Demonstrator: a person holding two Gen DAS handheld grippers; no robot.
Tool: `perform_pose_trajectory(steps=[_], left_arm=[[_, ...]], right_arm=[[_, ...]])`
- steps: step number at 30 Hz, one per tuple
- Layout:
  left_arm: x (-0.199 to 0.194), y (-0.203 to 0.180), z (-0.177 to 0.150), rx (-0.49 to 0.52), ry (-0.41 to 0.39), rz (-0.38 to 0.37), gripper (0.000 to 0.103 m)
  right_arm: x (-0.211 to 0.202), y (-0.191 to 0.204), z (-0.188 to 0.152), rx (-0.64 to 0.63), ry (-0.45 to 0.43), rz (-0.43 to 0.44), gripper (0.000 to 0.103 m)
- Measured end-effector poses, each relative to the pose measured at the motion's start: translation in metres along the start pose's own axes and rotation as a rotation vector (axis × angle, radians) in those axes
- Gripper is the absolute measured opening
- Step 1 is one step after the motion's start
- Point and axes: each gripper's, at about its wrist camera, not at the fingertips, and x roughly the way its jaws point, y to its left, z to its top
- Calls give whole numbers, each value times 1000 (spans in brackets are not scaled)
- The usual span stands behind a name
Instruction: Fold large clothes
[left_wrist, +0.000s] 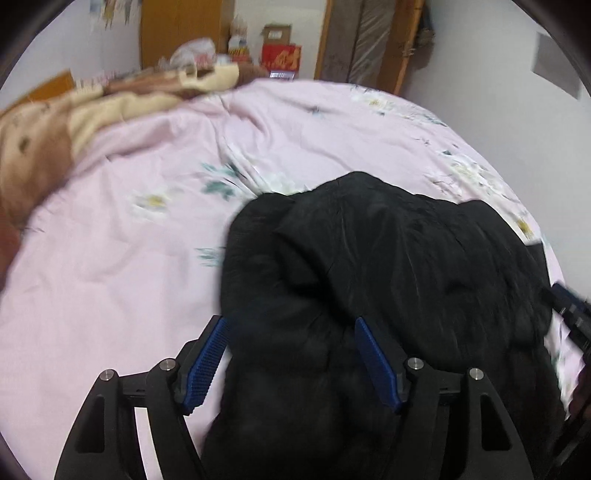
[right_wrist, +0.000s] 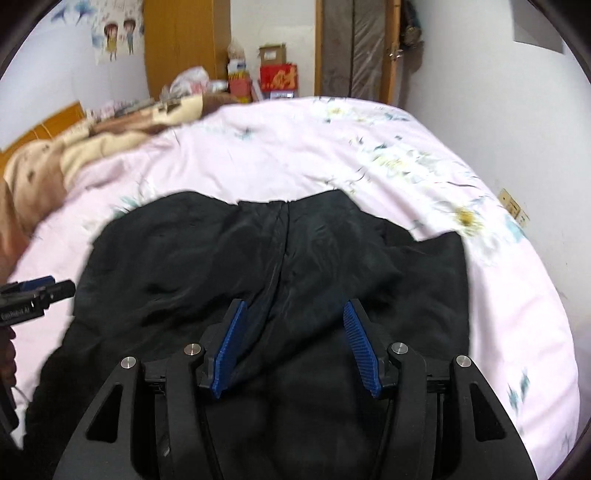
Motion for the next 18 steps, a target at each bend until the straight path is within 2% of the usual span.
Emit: perform_pose_trajectory(steps=[3, 6, 7, 10, 18], left_arm=[[-48, 11, -33, 21, -9, -28, 71], [-83, 20, -69, 56, -14, 13, 71], [-92, 25, -81, 56, -3, 2, 71], [-109, 38, -112, 29, 42, -9, 71], [-132, 60, -172, -29, 68, -15, 71]], right_arm=[[-46, 3, -21, -6, -19, 26, 55], [-86, 2, -45, -16, -25, 27, 55], [-97, 2, -54, -12, -24, 23, 55], [-127, -6, -78, 18, -27, 12, 55], [-174, -30, -143, 92, -18, -36, 58]])
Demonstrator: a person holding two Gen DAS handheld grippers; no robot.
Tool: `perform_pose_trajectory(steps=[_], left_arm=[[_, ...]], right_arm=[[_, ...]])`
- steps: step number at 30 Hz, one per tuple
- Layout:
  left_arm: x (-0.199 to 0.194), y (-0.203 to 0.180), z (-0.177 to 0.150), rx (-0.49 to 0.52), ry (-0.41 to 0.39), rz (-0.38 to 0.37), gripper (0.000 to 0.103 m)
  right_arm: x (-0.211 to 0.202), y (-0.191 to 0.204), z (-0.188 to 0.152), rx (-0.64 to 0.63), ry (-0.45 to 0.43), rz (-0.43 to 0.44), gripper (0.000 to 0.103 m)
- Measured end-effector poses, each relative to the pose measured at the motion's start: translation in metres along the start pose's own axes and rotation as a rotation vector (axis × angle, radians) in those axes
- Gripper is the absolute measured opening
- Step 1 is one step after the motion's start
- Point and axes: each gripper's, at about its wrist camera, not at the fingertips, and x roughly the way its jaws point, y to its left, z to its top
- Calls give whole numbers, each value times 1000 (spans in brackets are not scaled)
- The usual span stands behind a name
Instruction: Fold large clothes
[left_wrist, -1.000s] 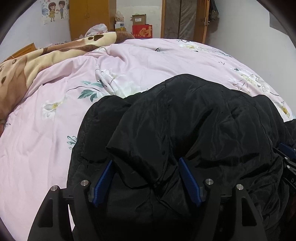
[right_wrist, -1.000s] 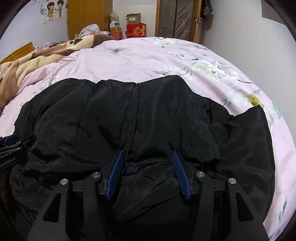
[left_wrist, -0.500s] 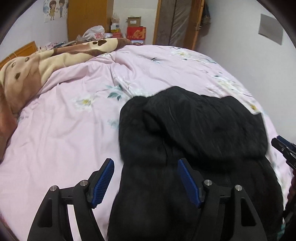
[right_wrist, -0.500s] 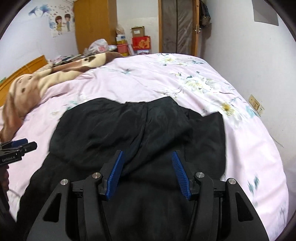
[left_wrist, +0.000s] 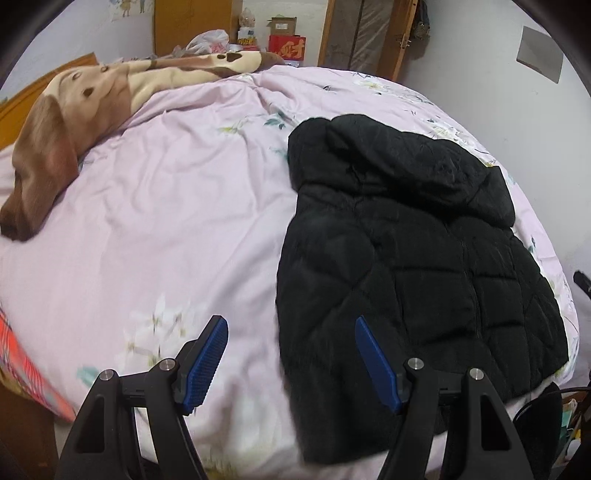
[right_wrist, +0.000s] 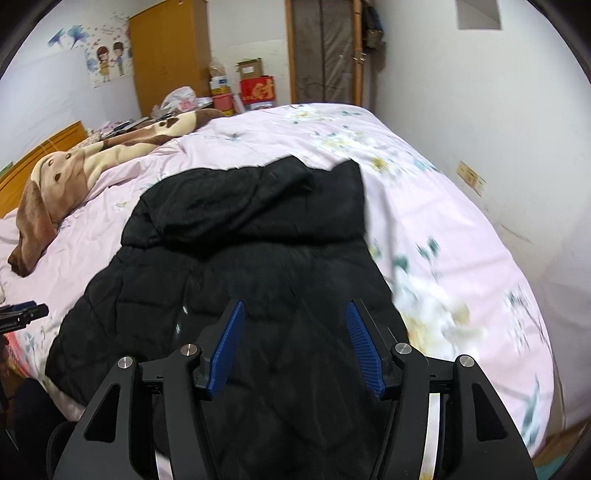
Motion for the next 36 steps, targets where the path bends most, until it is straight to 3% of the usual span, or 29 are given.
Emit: perform_pose_trajectory(steps=[10, 14, 22, 24, 27, 28, 31, 33, 36], left_arm=[[10, 0, -53, -36, 75, -15, 71], [21, -6, -63, -50, 106, -72, 71], [36, -16, -72, -78, 133, -80, 71], [37, -19, -73, -69, 136, -92, 57], [29, -24, -73, -58, 111, -88, 50], [27, -25, -73, -56, 106, -90, 48], [19, -24, -72, -67, 90, -91, 39], [14, -23, -72, -71, 80, -96, 31], [7, -22, -71, -75, 66, -109, 25]], right_arm=[[-36, -46, -70, 103, 34, -78, 68], [-31, -64, -95, 170, 75, -99, 69], [-6, -69, -118, 199, 167, -59, 71], [-2, -68, -119, 203, 180, -52, 71], [-2, -66, -118, 204, 177, -38, 71], [-3, -64, -118, 204, 179, -31, 70], [0, -57, -118, 222, 211, 7, 45], [2, -52, -117, 207, 214, -15, 43], [-5, -46, -115, 182, 197, -14, 24]])
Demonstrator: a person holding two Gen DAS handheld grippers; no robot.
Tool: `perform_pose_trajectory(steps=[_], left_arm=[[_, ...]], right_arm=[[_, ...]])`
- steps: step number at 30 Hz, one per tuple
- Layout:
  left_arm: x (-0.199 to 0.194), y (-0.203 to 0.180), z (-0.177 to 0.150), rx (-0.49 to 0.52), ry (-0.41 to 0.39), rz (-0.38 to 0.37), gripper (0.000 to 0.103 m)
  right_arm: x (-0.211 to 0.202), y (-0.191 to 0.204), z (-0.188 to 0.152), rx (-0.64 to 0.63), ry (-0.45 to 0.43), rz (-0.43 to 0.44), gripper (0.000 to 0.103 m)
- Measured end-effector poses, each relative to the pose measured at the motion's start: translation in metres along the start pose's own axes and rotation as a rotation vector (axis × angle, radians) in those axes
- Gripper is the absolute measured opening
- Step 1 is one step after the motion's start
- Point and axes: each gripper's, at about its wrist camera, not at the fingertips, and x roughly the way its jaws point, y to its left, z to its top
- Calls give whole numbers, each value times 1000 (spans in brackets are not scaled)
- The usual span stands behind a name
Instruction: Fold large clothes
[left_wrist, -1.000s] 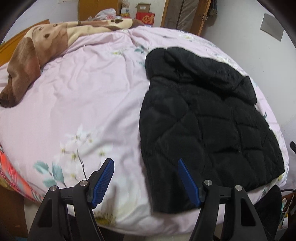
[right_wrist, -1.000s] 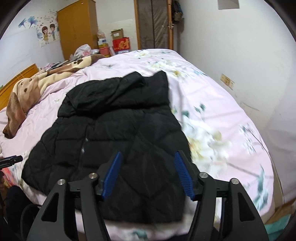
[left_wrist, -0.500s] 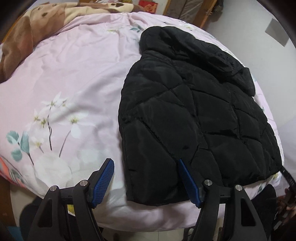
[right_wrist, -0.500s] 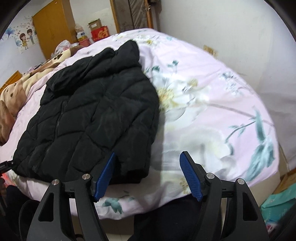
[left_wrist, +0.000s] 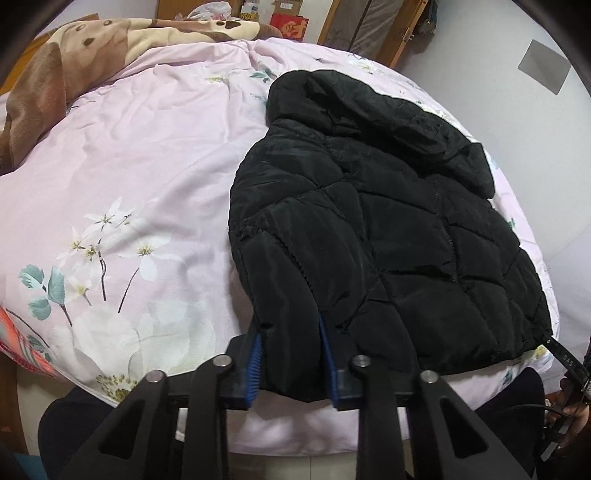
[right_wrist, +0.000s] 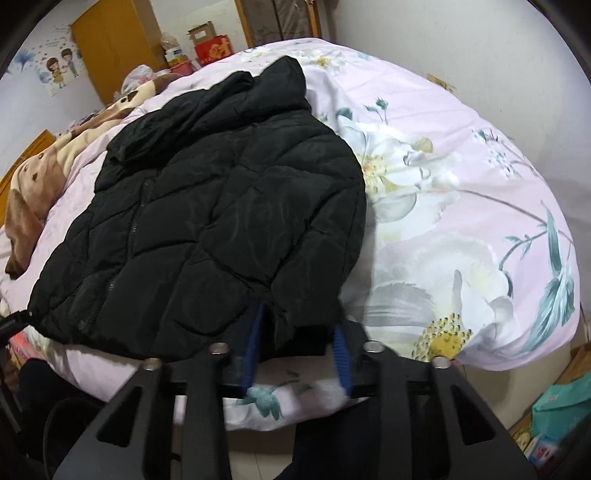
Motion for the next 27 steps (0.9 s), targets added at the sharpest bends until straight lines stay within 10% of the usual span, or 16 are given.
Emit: perform_pose_trajectory(steps=[14, 27], left_arm=[[-60, -5, 8, 18, -67, -51, 22], [-80, -32, 100, 24, -161, -59, 22]], right_arm=[[-60, 7, 9, -36, -93, 86, 14], [-77, 28, 86, -80, -189, 116, 13]])
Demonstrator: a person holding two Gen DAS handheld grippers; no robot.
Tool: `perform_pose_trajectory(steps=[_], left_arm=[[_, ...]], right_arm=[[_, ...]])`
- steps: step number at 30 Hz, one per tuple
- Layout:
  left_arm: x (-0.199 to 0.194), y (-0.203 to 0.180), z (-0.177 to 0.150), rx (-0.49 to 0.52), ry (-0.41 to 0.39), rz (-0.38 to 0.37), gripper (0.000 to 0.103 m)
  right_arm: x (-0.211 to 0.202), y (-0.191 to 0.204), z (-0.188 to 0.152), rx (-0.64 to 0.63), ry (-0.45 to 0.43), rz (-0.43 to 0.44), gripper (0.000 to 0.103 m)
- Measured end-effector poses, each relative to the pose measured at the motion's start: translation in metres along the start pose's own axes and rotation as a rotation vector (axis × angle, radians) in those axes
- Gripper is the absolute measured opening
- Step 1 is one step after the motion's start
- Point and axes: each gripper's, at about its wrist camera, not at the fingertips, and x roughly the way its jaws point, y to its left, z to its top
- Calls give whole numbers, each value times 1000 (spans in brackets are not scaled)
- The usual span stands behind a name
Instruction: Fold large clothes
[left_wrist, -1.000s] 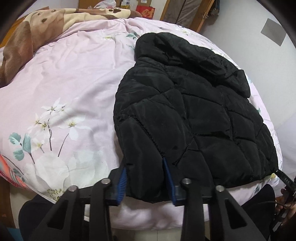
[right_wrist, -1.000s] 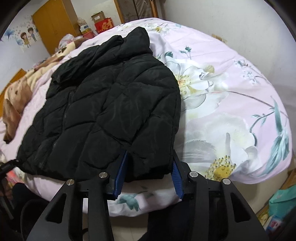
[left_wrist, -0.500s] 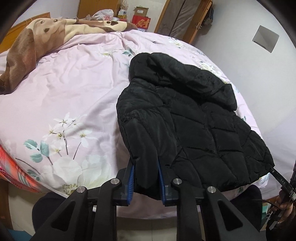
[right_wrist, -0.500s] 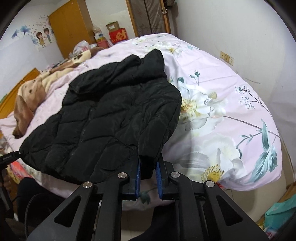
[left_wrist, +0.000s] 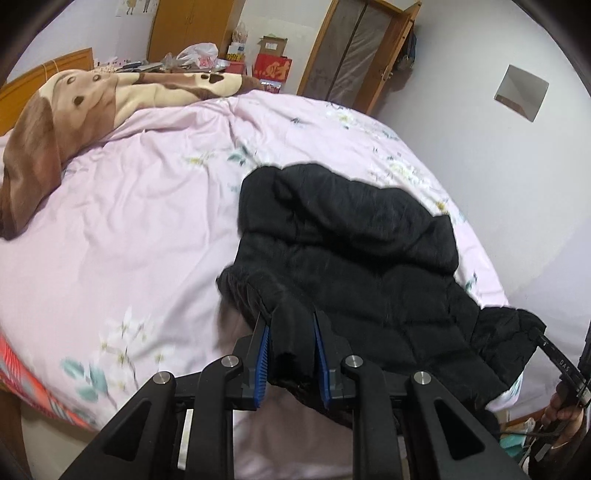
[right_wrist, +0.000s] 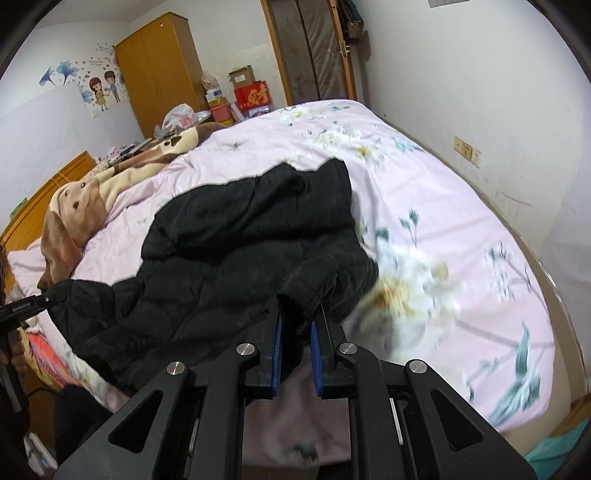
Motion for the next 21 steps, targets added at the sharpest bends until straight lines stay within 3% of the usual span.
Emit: perform_pose_trajectory(steps=[10, 21], left_arm=[[31, -11, 91, 9, -34, 30, 22], [94, -17, 184, 16, 1, 94, 22]], right_arm=[[30, 9, 77, -17, -7, -24, 13], [95, 5, 166, 29, 68, -33, 13]])
